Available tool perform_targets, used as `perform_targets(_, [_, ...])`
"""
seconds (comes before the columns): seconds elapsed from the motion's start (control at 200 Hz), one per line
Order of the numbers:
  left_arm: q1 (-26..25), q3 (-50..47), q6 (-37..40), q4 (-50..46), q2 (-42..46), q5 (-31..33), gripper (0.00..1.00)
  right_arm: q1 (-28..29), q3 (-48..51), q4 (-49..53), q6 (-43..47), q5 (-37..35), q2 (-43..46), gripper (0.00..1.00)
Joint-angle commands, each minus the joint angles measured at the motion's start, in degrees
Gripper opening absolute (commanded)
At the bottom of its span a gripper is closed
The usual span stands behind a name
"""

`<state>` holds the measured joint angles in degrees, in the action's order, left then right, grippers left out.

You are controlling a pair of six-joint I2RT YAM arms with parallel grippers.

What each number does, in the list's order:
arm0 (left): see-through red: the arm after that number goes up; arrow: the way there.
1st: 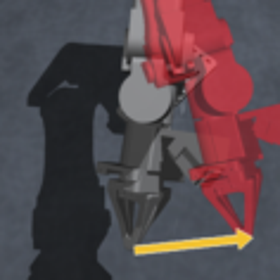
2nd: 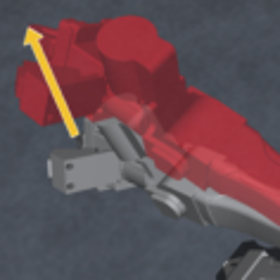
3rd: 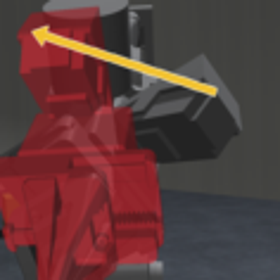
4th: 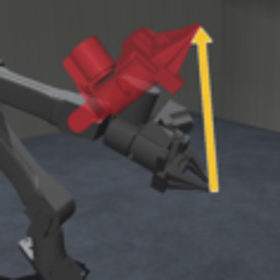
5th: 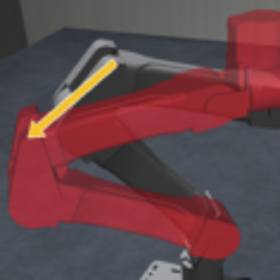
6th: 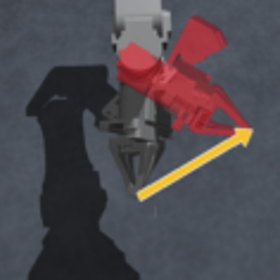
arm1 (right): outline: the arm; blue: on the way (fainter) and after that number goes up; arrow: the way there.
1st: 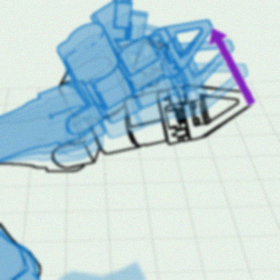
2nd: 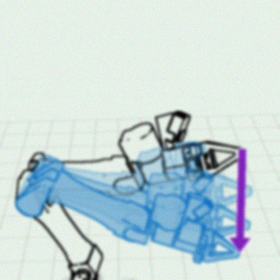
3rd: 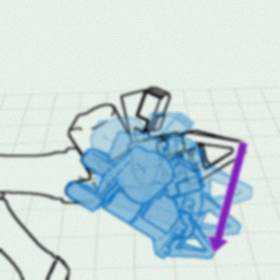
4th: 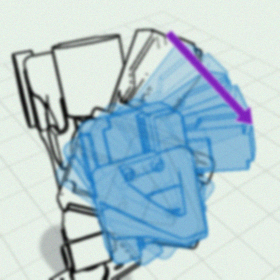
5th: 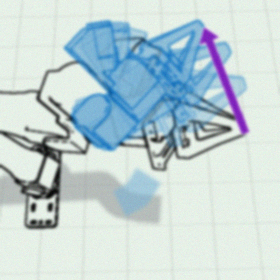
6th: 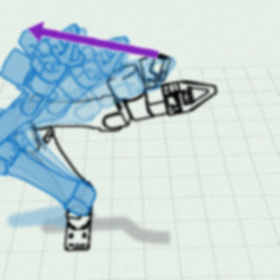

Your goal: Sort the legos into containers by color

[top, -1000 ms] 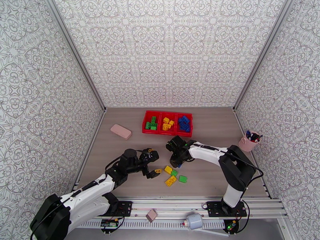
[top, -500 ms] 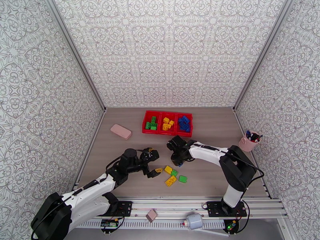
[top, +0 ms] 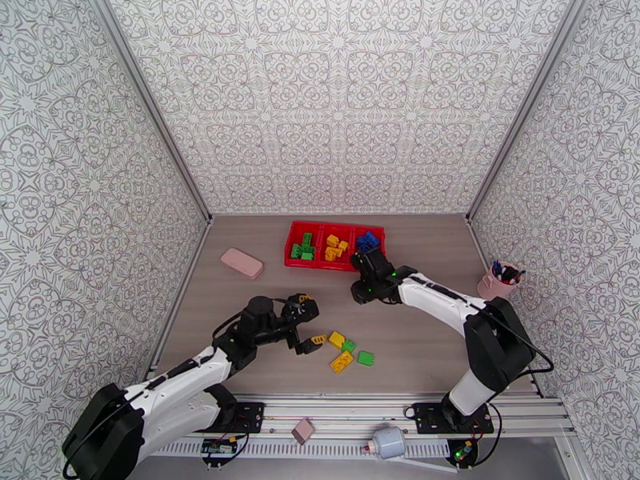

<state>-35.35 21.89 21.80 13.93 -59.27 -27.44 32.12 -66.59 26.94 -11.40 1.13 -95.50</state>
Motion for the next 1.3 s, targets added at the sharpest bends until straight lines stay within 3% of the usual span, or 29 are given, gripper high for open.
perform_targets(0.0, [0.45, 2.74, 1.75, -0.98, -1.39, -1.89, 1.0, -2.77, -5.65, -4.97, 0.09, -0.59, -2.86, 0.33])
perform_targets(0.385, [-0.43, 4.25, 0.74, -2.57, -2.14, -2.1, 1.0, -9.17, -21.41, -11.27, 3.32, -3.8, -17.2, 0.31])
perform_targets(0.7, [-0.56, 4.56, 1.05, -4.11, -1.96, -1.06, 1.0, -11.06, -27.59, -11.24, 4.43, -4.56, -23.79, 0.32])
perform_targets(1.05, [0.54, 9.3, 10.63, -12.95, -4.29, -4.67, 1.0, -11.05, -24.82, -11.52, 5.93, -2.39, -18.35, 0.74])
perform_targets(1.295, [-0.1, 19.53, 24.78, -27.19, -11.71, -7.49, 1.0, -11.09, -12.7, -16.36, 7.46, 1.73, -7.52, 0.89])
